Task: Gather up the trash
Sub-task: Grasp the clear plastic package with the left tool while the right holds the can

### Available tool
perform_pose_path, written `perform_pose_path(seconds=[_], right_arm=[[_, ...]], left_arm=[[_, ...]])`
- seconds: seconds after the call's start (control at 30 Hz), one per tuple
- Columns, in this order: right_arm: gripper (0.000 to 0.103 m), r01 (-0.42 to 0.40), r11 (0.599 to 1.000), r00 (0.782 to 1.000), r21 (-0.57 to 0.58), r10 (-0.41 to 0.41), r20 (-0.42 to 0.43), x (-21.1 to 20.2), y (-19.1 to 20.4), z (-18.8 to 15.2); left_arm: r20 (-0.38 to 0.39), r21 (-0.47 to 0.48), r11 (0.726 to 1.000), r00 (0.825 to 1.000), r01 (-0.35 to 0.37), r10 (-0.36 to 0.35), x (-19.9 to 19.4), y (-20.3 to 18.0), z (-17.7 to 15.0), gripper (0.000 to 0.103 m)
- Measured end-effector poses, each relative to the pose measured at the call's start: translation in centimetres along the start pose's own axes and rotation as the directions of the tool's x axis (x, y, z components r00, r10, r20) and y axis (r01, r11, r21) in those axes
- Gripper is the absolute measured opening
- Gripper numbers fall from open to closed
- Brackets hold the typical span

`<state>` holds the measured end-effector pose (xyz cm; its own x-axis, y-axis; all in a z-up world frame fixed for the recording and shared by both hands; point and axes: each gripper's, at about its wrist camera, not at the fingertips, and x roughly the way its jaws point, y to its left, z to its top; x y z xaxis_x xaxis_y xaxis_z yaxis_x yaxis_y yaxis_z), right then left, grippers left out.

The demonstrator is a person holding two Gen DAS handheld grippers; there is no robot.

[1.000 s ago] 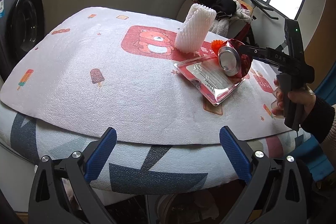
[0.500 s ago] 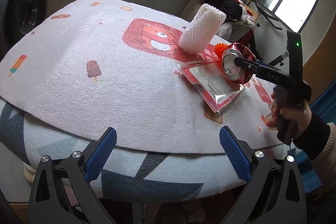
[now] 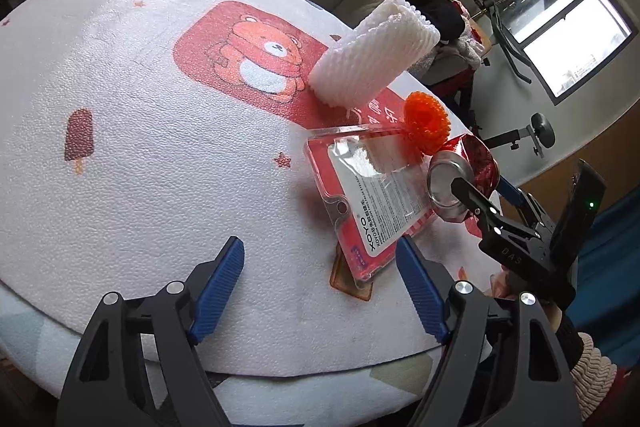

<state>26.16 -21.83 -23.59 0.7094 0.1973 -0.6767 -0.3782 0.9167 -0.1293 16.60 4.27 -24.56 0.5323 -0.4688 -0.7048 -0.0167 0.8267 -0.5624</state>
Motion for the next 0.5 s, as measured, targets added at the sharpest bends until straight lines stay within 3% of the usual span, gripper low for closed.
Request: perform_pose_path(seconds=[0.17,0.37,0.5], right_arm=[[0.094,0.007,0.999,1.0,-0.04,-0.006,0.009,-0.1,1.0,-0.4],[0.094,-0.017,0.997,1.0,0.076,0.019,-0.024,0.7,-0.5,-1.0],[0.095,-0.011,0.998,0.999,0.063,0.013,-0.031,1.0,-0.5,-1.4]], left_arm=[[0.004,-0.026,1.0,1.0,0.011,-0.011,1.0,-0.1,0.8,0.074],[0.005,-0.053,0.998,0.999,0.035,-0.035,2.3,-0.5,2.0,0.073],[0.018,-0.054,0.996,0.998,0.064,-0.063,3.2,-0.7,2.5,0.072]])
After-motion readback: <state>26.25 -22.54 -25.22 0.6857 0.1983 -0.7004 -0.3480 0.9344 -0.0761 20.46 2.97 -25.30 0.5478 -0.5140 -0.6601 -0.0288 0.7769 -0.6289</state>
